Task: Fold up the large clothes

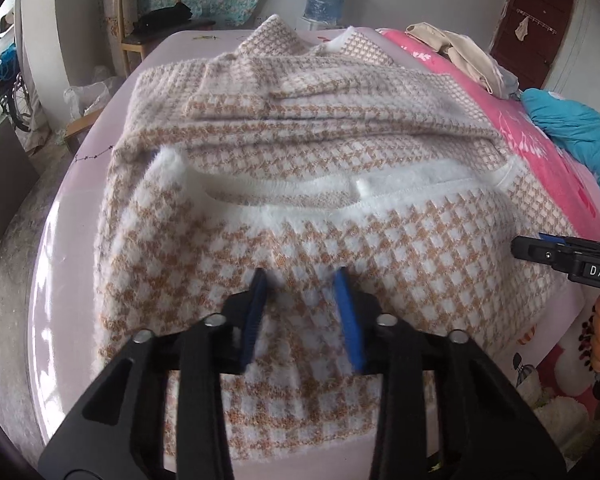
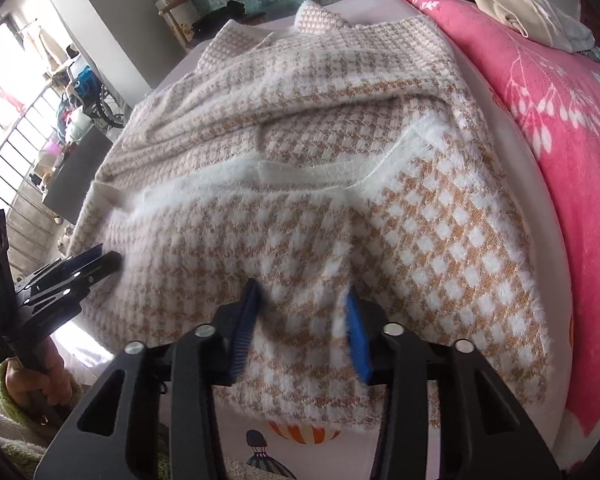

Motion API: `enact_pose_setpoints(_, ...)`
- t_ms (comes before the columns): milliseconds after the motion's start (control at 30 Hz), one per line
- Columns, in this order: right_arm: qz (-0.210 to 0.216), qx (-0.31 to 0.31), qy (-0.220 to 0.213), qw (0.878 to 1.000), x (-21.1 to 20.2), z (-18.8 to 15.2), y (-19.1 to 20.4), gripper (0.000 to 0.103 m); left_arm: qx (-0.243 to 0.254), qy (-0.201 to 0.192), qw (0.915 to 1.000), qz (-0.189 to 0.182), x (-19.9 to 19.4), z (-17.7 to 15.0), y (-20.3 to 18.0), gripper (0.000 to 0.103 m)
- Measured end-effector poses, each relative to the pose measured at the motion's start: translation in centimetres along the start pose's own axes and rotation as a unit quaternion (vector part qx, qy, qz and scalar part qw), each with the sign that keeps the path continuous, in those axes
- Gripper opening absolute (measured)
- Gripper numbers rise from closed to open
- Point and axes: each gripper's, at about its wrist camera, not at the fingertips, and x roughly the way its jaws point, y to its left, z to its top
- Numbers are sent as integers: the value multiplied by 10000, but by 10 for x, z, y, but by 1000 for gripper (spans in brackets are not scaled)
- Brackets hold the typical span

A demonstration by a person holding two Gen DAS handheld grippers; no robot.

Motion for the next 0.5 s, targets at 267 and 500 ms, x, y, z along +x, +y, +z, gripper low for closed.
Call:
enact_pose_setpoints(267, -218, -283, -525, 9980, -32, 5, 21, 9, 310, -694, 9971, 22, -38, 18, -5, 3)
enact_pose_setpoints(500, -215, -409, -654, 9968, -26, 23, 22, 11, 544, -481, 9969, 290, -14, 24, -5, 4)
